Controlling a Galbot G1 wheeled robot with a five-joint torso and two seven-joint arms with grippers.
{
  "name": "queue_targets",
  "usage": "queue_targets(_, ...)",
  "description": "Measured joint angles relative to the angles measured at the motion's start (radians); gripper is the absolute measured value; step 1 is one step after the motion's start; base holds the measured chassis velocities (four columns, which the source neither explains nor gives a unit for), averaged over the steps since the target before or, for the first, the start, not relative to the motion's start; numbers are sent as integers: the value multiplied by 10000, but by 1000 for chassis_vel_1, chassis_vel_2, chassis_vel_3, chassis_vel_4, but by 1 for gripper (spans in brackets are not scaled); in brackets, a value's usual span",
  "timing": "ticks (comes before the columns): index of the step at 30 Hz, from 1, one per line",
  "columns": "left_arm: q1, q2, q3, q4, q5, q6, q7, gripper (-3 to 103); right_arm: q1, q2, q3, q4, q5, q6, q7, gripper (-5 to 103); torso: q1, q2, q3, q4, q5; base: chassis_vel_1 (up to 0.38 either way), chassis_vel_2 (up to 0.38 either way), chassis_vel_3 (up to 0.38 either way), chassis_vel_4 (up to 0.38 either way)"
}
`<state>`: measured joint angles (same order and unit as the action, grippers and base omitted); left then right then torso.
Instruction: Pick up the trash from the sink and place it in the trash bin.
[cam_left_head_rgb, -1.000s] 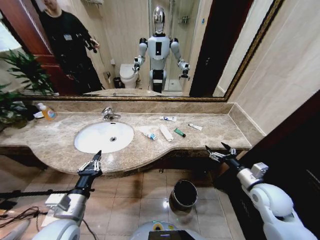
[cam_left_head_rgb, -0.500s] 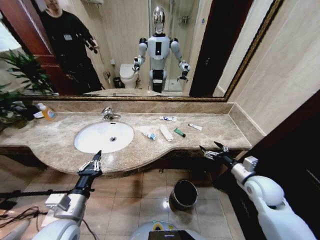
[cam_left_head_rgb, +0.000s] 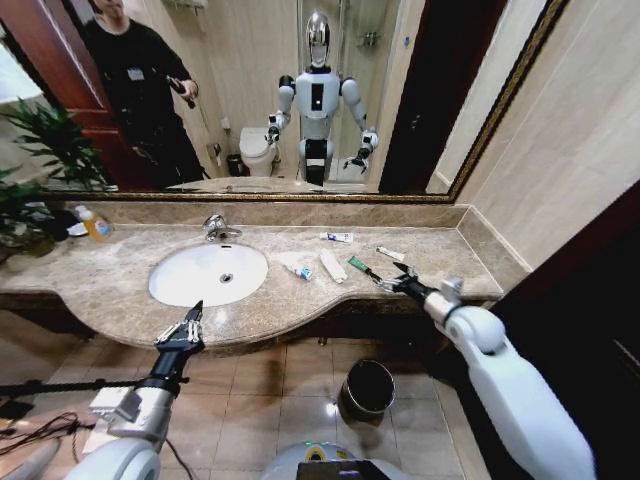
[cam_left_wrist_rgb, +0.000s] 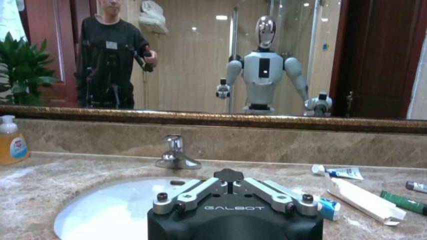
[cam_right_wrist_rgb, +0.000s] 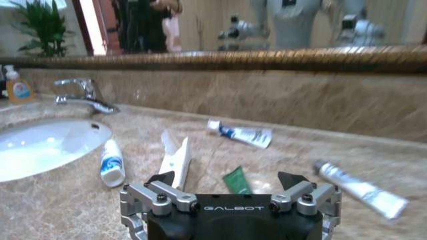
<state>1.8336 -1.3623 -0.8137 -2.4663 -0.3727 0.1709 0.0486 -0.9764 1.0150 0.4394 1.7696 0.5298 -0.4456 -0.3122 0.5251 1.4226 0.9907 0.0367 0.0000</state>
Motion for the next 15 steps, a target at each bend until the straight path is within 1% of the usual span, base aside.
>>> queue_targets(2,0,0,-1,0,0,0,-2,0,866,95,-697,-812,37,-233,74,100,1,0,0,2,2,0,0,0,0)
queue_targets(6,0,-1,0,0,0,0,0,0,1839,120,-1346,-1708,65,-415,71,100,1,0,0,4,-1,0,0,0,0)
queue_targets(11,-1,0,0,0,0,0,0,0,2183,25,-1545,-2180,36,-446,23,100,1,0,0,3,0,0,0,0,0)
queue_targets(12,0,0,0,0,0,0,0,0,2184,-21,-1546,-2235,32,-460,-1,102,1,0,-1,2,0,0,0,0,0)
queue_targets(14,0,0,0,0,0,0,0,0,2082,-175,-1540,-2322,26,-464,-106,95,-1,0,-1,1,0,0,0,0,0)
queue_targets(15,0,0,0,0,0,0,0,0,2082,-175,-1540,-2322,26,-464,-106,95,-1,0,-1,1,0,0,0,0,0)
